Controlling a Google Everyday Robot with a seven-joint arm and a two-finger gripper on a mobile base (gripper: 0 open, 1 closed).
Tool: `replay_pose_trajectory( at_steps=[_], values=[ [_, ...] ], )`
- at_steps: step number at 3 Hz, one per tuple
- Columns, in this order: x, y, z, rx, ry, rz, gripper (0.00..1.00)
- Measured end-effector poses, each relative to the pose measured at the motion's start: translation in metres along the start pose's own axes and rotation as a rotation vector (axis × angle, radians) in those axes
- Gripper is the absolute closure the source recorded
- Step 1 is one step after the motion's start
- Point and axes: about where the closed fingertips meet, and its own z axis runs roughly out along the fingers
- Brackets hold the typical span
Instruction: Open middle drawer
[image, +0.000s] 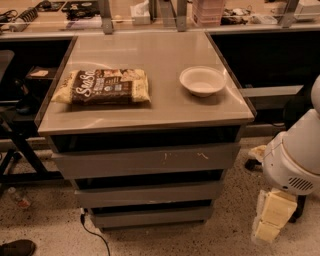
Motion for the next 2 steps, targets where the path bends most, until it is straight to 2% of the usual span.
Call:
replay_pose_trajectory(
  at_steps=[1,2],
  values=[
    [0.000,0.000,0.000,0.000,0.000,0.000,0.00],
    [-0.004,0.015,0.046,-0.069,-0.015,-0.015,0.00]
  ],
)
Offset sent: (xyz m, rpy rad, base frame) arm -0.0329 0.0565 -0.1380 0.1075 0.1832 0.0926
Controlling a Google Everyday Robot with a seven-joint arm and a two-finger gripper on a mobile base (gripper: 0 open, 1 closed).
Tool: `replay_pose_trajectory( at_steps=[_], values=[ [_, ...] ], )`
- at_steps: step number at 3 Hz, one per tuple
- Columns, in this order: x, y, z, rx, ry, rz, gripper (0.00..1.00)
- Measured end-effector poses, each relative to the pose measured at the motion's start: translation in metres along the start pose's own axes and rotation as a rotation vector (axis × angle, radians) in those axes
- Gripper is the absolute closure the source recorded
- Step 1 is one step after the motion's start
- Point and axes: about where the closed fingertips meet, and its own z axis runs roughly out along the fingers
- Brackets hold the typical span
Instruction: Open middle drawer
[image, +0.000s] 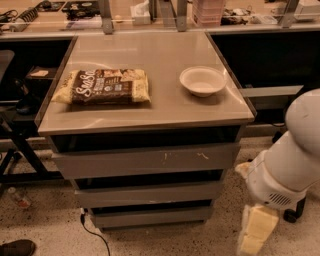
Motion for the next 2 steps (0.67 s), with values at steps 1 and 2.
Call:
replay_pose_trajectory(
  at_steps=[1,2],
  values=[
    [-0.008,0.011,0.057,-0.050,-0.048,-0.012,0.00],
    [-0.017,0.013,0.106,-0.078,-0.082,-0.018,0.00]
  ],
)
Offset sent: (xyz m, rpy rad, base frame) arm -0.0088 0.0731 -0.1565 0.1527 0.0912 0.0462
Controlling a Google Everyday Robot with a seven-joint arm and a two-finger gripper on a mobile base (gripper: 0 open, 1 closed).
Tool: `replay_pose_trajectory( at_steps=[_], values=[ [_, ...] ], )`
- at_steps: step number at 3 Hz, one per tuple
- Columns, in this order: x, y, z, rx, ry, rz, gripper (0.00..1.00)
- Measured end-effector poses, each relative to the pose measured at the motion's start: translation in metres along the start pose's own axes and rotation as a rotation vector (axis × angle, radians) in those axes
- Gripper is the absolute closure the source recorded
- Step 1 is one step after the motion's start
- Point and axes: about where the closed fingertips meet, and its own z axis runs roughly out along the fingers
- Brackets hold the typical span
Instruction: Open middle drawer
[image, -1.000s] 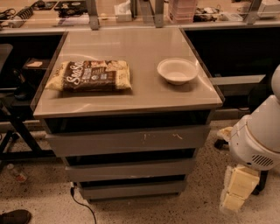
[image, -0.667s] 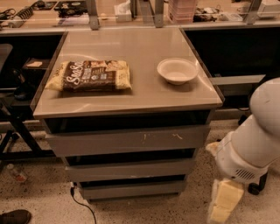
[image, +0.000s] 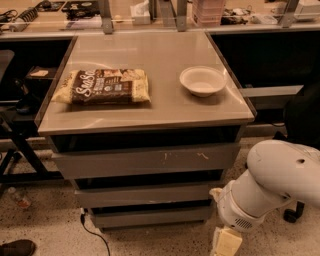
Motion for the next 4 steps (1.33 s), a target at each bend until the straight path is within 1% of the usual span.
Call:
replay_pose_trajectory(
  at_steps=[1,2,3,4],
  values=[
    [0.000,0.000,0.000,0.000,0.000,0.000,0.00],
    [0.004,-0.020,0.032,0.019,0.010,-0.011,0.00],
    [0.007,-0.060,0.067,0.078,0.017,-0.018,0.00],
    [0.015,-0.108,0.112,0.120,0.034,0.003,0.00]
  ],
)
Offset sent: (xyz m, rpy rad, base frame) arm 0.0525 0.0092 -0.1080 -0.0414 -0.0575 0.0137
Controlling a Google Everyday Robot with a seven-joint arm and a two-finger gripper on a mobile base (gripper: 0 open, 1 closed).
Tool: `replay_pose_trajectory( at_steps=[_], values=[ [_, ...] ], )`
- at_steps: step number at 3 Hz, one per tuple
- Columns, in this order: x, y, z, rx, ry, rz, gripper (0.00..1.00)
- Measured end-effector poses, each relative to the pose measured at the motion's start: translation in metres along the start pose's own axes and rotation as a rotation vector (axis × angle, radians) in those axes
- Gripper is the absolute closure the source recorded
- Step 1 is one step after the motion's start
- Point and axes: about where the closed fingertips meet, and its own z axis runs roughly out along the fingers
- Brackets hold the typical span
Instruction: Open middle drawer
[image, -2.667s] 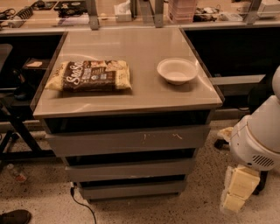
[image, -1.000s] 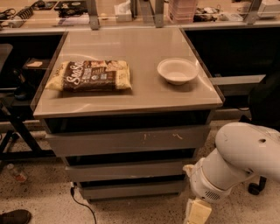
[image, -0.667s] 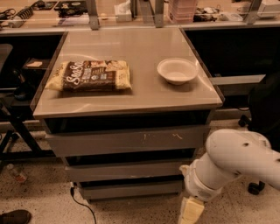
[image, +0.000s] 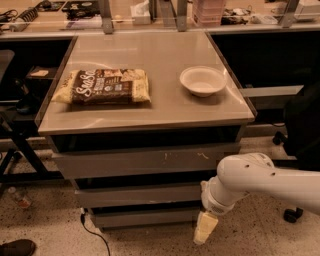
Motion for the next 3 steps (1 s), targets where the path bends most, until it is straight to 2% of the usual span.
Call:
replay_pose_trajectory(
  at_steps=[1,2,3],
  values=[
    [0.000,0.000,0.000,0.000,0.000,0.000,0.00],
    [-0.012,-0.016,0.053,-0.016,-0.010,-0.031,0.00],
    [-0.012,-0.016,0.053,-0.016,-0.010,-0.031,0.00]
  ],
)
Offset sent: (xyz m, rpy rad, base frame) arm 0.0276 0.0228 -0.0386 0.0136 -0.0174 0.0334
